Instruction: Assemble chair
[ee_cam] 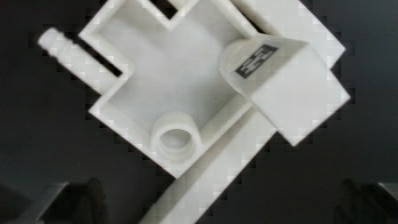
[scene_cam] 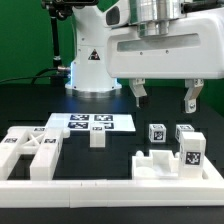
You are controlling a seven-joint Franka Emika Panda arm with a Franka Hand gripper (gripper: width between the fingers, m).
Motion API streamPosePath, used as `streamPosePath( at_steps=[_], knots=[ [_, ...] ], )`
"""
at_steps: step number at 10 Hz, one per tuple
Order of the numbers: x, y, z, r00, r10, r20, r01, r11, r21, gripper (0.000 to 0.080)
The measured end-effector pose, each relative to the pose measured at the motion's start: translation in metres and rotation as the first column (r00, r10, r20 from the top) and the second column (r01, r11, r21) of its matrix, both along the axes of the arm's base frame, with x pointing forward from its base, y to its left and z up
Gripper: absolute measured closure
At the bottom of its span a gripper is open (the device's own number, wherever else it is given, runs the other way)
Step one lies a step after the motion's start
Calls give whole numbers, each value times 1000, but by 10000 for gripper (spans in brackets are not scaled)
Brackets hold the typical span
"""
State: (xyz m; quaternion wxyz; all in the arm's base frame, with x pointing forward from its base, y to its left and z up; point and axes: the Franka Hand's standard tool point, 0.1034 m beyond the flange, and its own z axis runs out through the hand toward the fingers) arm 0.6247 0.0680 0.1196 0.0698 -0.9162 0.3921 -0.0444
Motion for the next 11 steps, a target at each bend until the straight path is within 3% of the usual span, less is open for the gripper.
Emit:
streamPosePath(
  at_steps=[1,3,5,8,10,11],
  knots=[
    [-15,-13,-14,993,119,16,-118,992,-33,151],
    [-51,-33,-38,959,279,-43,-281,958,-53,151],
    [-59,-36,-47,928,373,21,-367,920,-136,151],
    [-60,-37,-48,859,512,-1,-506,850,-147,151],
    [-74,-51,-59,821,570,-47,-570,812,-127,151],
    [-94,-59,-66,800,584,-136,-596,801,-62,151]
  ],
)
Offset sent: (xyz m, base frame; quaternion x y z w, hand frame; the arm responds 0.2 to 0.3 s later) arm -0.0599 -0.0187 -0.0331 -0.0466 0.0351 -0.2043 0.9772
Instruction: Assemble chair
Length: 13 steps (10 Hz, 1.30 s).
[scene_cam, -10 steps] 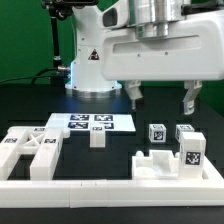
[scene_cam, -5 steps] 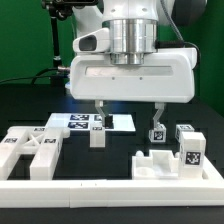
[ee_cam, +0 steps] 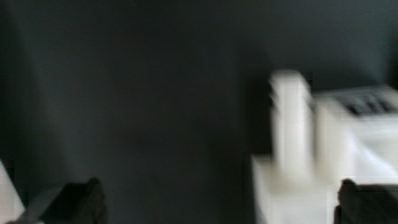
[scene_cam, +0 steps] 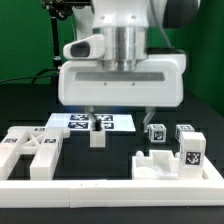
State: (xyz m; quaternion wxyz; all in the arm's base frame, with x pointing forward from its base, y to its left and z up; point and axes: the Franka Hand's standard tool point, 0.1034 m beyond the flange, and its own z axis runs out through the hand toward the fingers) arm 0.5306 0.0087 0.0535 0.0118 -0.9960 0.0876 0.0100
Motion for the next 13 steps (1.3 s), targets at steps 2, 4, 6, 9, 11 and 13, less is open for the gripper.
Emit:
streamPosePath(
  at_steps=[2,4,6,9,11,13],
  knots=[
    [-17,-11,5,986,19,-165,-17,1000,12,151],
    [-25,-9,4,952,20,-304,-7,999,43,151],
    [-32,-11,1,899,23,-436,7,998,66,151],
    [-57,-17,-13,721,29,-692,47,995,91,151],
    [-59,-18,-20,662,31,-749,55,994,90,151],
    [-60,-19,-21,663,29,-748,57,994,89,151]
  ],
)
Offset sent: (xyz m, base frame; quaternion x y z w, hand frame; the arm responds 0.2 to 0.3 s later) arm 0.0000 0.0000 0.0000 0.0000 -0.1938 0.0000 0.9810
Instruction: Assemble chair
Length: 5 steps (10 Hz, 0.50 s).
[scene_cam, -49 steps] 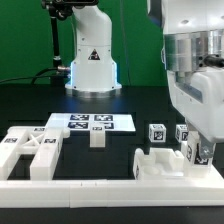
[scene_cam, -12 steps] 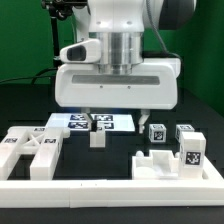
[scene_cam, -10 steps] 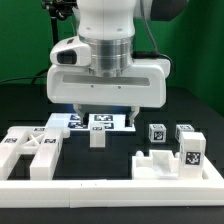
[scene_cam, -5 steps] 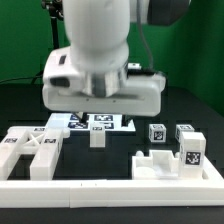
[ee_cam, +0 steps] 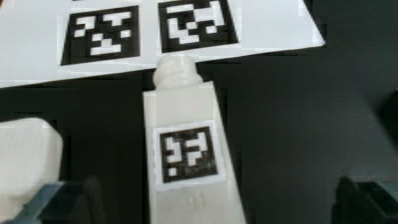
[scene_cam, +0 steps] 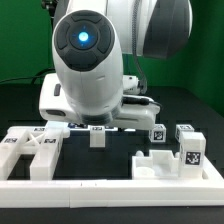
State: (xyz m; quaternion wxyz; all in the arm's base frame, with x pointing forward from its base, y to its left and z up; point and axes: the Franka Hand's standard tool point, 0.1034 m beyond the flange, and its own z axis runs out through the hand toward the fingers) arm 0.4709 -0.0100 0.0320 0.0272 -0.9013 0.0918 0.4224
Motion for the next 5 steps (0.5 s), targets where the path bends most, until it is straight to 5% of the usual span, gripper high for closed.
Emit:
streamPosePath(
  at_steps=[5],
  knots=[
    [-20,-3,-25,994,-21,-105,19,1000,-25,151]
  ],
)
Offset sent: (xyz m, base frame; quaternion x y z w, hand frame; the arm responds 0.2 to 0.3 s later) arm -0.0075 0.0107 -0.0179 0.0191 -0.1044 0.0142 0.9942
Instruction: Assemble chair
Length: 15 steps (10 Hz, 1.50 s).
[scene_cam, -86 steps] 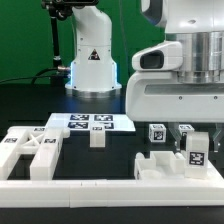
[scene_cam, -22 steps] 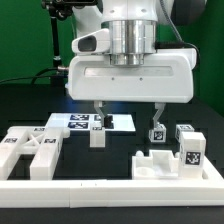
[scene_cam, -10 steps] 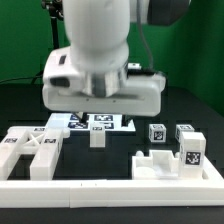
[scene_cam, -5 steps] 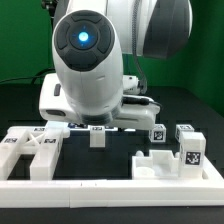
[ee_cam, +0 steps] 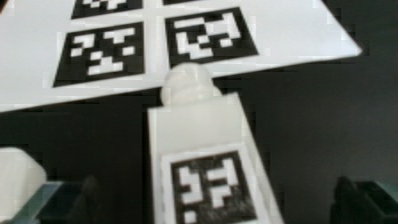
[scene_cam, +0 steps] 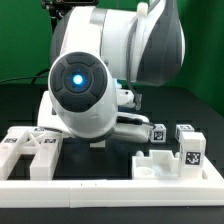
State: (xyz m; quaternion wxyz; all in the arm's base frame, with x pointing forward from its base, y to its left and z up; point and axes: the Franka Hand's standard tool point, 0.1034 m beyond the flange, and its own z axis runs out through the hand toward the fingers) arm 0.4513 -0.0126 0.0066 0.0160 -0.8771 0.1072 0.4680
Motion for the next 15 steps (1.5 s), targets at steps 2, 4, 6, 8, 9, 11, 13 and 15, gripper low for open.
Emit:
streamPosePath(
  at_steps=[2,4,6,8,9,11,13,15],
  knots=[
    [0,-2,0,1000,-3,0,3,1000,0,162],
    [0,-2,0,1000,-4,0,4,1000,0,513],
    [0,-3,0,1000,-5,0,5,1000,0,515],
    [0,-3,0,1000,-6,0,6,1000,0,515],
    [0,-3,0,1000,-6,0,6,1000,0,515],
    [2,-2,2,1000,-5,6,5,1000,1,515],
    [32,18,42,996,-59,73,54,996,66,515],
    [47,20,74,988,-46,145,34,996,81,515]
  ],
)
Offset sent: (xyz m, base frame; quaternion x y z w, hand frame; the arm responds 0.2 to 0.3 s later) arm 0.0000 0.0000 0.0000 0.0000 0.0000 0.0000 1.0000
